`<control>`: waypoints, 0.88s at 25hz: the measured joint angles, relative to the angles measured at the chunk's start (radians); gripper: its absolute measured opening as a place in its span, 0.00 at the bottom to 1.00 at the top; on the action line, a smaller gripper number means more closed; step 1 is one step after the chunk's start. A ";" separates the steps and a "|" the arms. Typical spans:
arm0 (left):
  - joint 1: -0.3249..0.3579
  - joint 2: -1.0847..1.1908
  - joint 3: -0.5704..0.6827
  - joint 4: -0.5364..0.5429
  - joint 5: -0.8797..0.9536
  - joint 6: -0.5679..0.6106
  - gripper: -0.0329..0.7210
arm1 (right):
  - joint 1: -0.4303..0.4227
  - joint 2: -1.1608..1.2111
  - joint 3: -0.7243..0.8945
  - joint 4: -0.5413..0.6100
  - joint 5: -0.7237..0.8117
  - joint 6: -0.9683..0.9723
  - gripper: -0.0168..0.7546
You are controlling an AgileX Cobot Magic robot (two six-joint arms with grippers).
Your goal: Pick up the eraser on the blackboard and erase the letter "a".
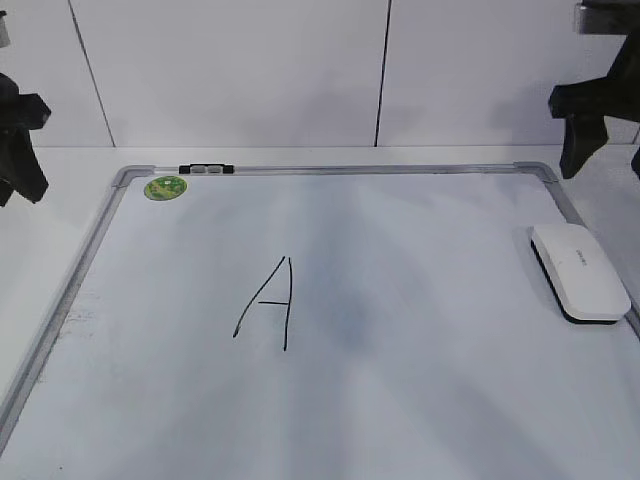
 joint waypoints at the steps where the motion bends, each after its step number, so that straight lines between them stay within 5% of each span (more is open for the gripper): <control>1: 0.000 -0.019 0.000 -0.002 0.007 0.000 0.42 | 0.000 -0.020 0.004 0.002 0.000 0.000 0.79; 22: -0.089 -0.467 0.000 0.051 0.088 0.001 0.42 | 0.030 -0.674 0.401 0.012 0.021 0.000 0.79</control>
